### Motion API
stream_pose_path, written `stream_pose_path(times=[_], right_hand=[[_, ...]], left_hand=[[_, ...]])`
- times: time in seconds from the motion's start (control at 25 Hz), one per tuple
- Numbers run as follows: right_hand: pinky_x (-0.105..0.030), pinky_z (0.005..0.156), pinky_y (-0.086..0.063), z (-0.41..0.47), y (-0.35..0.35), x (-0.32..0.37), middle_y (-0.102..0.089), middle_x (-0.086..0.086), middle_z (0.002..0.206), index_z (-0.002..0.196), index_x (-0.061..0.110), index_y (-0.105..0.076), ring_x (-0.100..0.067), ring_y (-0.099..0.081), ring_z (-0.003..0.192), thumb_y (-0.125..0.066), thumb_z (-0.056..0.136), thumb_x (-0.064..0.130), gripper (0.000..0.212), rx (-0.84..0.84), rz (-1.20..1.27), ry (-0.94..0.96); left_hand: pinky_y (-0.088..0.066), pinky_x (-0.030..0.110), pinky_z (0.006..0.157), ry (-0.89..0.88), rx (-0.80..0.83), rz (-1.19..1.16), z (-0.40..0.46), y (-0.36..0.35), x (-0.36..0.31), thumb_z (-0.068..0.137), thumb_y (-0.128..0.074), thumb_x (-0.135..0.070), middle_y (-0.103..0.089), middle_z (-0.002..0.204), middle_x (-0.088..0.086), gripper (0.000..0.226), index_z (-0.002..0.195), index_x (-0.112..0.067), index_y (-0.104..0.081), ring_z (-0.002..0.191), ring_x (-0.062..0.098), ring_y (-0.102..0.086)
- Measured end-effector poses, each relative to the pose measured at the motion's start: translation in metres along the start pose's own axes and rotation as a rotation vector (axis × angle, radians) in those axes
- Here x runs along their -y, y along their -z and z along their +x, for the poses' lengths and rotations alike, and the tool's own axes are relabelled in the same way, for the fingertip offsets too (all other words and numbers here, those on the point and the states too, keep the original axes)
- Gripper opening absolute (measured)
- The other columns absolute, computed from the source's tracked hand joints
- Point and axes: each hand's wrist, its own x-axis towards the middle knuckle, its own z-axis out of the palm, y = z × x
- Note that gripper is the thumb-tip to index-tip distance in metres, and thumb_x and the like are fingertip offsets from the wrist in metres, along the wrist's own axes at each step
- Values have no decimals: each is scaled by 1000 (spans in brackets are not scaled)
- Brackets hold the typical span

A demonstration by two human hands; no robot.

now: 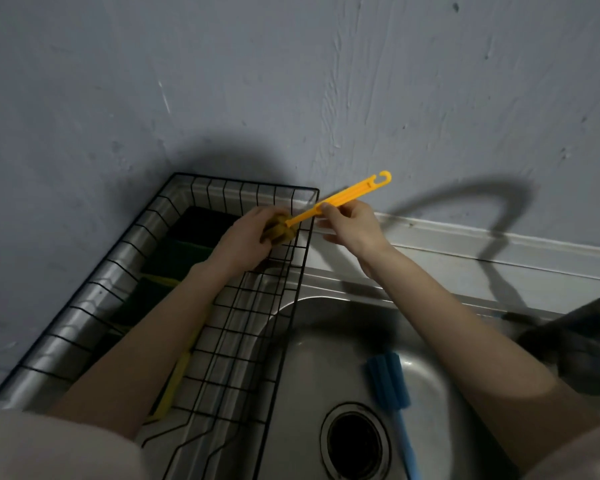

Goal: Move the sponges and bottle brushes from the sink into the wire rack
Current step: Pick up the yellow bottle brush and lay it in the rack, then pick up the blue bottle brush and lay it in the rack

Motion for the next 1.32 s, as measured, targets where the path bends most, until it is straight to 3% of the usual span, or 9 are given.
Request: stream_pose_path(times=[0.2, 0.32, 0.4, 0.64, 0.8, 0.96, 1.12, 1.24, 1.32], right_hand=[[-29, 73, -52, 0, 0, -9, -61, -10, 95, 100, 5, -61, -19, -60, 88, -49, 90, 19, 21, 13, 34, -9], [-27, 71, -50, -4, 5, -5, -56, -10, 88, 84, 13, -54, -19, -58, 89, -51, 89, 16, 6, 16, 37, -20], [-30, 75, -49, -10, 11, -4, -56, -5, 82, 88, 14, -52, -19, -56, 89, -52, 88, 15, 2, 19, 43, -44], [-29, 74, -46, -48, 31, 4, -53, 2, 74, 112, 3, -53, -19, -52, 89, -47, 89, 8, 25, 35, 49, -55], [-34, 77, -45, -77, 50, -1, -53, 2, 70, 101, 13, -56, -22, -53, 83, -49, 86, 9, 17, 21, -35, -27], [-31, 75, -46, -103, 77, -21, -54, 2, 68, 95, 17, -57, -21, -55, 79, -51, 85, 10, 14, -7, -100, -23], [-13, 54, -45, -125, 99, -56, -54, 1, 71, 89, 17, -56, -10, -50, 63, -49, 88, 8, 11, 0, -114, -66], [-23, 67, -45, -136, 108, -98, -60, -7, 86, 70, 26, -55, -14, -53, 71, -52, 85, 6, 25, -15, -162, -170], [-23, 70, -43, -145, 112, -124, -61, -7, 93, 73, 30, -56, -19, -56, 84, -54, 84, 7, 26, -13, -234, -240]], left_hand=[[-44, 48, 99, 26, 38, 58, -1, -4, 1, 77, -53, 2, -45, 136, 12, 58, 128, -23, -42, 121, 30, -45], [-41, 48, 101, 25, 50, 137, -1, 4, -4, 79, -56, -8, -45, 137, 12, 57, 132, -22, -38, 124, 31, -44], [-39, 44, 102, 28, 44, 140, -4, 13, -11, 82, -55, -12, -46, 136, 14, 52, 132, -19, -40, 124, 31, -43], [-37, 30, 93, -14, -22, 137, -29, 43, -53, 88, -48, -14, -53, 129, 13, 35, 123, -11, -50, 117, 25, -49], [-37, 21, 80, -50, -11, 44, -48, 43, -93, 88, -47, -11, -61, 121, 10, 29, 116, -10, -55, 103, 17, -55], [-42, 20, 80, -131, 31, -4, -67, 22, -133, 87, -47, -9, -65, 107, 9, 25, 110, -10, -59, 91, 14, -55], [-42, 26, 84, -168, 112, 11, -84, -30, -151, 85, -47, -8, -68, 106, 12, 25, 107, -8, -60, 97, 24, -62], [-45, 34, 88, -148, 246, 67, -99, -83, -144, 84, -48, -8, -68, 107, 16, 28, 109, -9, -59, 99, 30, -61], [-44, 36, 90, -114, 308, 89, -110, -112, -132, 85, -47, -9, -66, 110, 15, 29, 113, -9, -57, 103, 30, -59]])
